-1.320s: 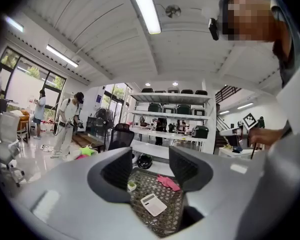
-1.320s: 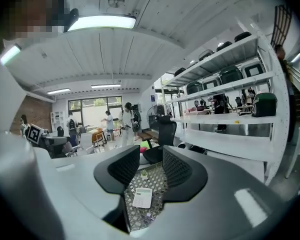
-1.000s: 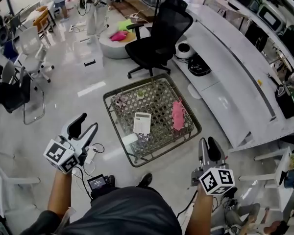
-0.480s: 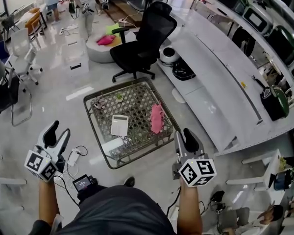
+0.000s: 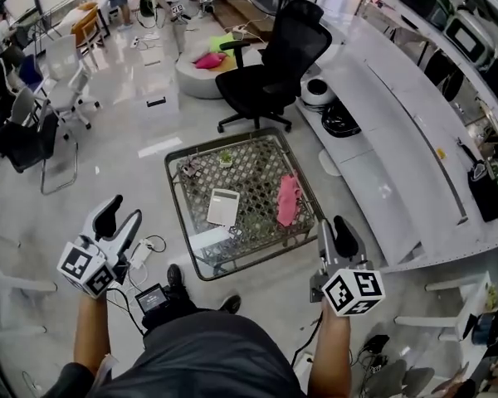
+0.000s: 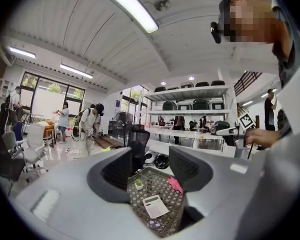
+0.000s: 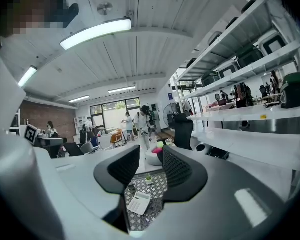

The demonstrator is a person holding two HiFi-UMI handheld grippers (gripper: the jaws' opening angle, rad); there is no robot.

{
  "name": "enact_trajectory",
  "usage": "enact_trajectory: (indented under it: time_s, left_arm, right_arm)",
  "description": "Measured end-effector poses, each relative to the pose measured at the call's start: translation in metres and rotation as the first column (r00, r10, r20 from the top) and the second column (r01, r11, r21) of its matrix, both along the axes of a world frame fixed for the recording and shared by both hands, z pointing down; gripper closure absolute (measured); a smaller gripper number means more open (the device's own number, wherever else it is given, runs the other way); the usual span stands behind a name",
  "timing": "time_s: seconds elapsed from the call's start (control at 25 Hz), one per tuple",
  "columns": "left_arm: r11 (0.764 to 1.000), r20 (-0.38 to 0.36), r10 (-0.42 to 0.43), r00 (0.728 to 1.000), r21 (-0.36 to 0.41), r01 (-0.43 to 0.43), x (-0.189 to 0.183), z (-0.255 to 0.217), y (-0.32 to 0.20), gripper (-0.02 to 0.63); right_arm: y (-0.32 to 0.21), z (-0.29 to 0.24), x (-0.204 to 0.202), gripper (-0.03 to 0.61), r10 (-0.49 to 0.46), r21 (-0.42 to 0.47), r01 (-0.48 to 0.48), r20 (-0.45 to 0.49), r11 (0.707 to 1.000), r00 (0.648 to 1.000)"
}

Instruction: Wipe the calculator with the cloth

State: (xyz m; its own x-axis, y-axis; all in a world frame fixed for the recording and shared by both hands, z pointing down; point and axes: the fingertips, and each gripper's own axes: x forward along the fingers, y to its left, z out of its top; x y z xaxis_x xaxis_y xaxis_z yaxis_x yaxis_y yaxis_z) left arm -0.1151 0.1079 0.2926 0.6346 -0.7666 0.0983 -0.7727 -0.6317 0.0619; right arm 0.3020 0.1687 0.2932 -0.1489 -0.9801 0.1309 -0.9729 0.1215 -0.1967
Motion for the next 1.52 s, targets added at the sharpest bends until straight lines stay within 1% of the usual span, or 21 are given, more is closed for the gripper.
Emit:
enact_trajectory:
  time_s: [0.08, 0.2, 0.32, 0.48, 0.52, 0.64, 0.68, 0.8, 0.84, 0.96, 1.24, 1.44, 1.52]
  left_arm:
    - [1.0, 0.004, 0.006, 1.0, -0.015, -0.006, 0.0, 0.006, -0.007, 0.367]
    - [0.999, -0.002, 0.032, 0.999, -0.016, -0.032, 0.009, 0.013, -0.023, 0.367]
    - [0.997, -0.006, 0.082, 0.997, -0.013, -0.082, 0.025, 0.01, -0.044, 0.367]
    - [0.987, -0.011, 0.16, 0.987, -0.01, -0.161, 0.048, 0.005, -0.079, 0.367]
    - [0.984, -0.021, 0.177, 0.984, -0.01, -0.177, 0.053, 0.003, -0.088, 0.367]
    - [0.975, -0.085, 0.218, 0.972, -0.024, -0.221, 0.066, -0.009, -0.113, 0.367]
    - [0.971, -0.088, 0.234, 0.968, -0.022, -0.237, 0.068, -0.009, -0.122, 0.367]
    - [0.96, -0.051, 0.281, 0.958, -0.006, -0.282, 0.06, 0.003, -0.149, 0.366]
    - [0.956, -0.05, 0.291, 0.955, -0.006, -0.292, 0.057, 0.005, -0.157, 0.367]
    - [0.946, -0.064, 0.322, 0.945, -0.006, -0.323, 0.052, 0.012, -0.181, 0.367]
    - [0.925, -0.102, 0.372, 0.923, -0.043, -0.377, 0.043, 0.022, -0.226, 0.365]
    - [0.905, -0.131, 0.416, 0.9, -0.041, -0.424, 0.041, 0.037, -0.252, 0.367]
    - [0.902, -0.135, 0.419, 0.898, -0.054, -0.429, 0.04, 0.041, -0.26, 0.367]
  right_arm:
    - [-0.004, 0.002, 0.0, 0.456, 0.008, -0.004, -0.008, 0.002, 1.0, 1.0]
    - [-0.012, 0.002, 0.003, 0.456, 0.019, -0.005, -0.019, -0.002, 1.0, 1.0]
    - [-0.016, 0.004, 0.006, 0.456, 0.045, -0.017, -0.045, -0.006, 0.999, 0.999]
    - [-0.023, 0.004, 0.005, 0.456, 0.094, -0.032, -0.095, -0.008, 0.995, 0.996]
    - [-0.025, 0.004, 0.003, 0.456, 0.106, -0.037, -0.106, -0.01, 0.994, 0.994]
    - [-0.035, 0.006, -0.002, 0.456, 0.142, -0.048, -0.143, -0.016, 0.989, 0.99]
    - [-0.039, 0.006, -0.003, 0.456, 0.155, -0.051, -0.156, -0.018, 0.987, 0.988]
    - [-0.053, 0.004, -0.011, 0.456, 0.187, -0.056, -0.188, -0.024, 0.981, 0.982]
    - [-0.057, 0.002, -0.015, 0.454, 0.195, -0.058, -0.196, -0.029, 0.979, 0.98]
    - [-0.07, 0.0, -0.023, 0.454, 0.222, -0.068, -0.225, -0.043, 0.972, 0.974]
    - [-0.095, -0.006, -0.042, 0.454, 0.285, -0.094, -0.291, -0.074, 0.952, 0.956]
    - [-0.103, -0.006, -0.047, 0.454, 0.328, -0.111, -0.339, -0.107, 0.934, 0.939]
    - [-0.108, -0.005, -0.048, 0.454, 0.339, -0.12, -0.352, -0.116, 0.928, 0.934]
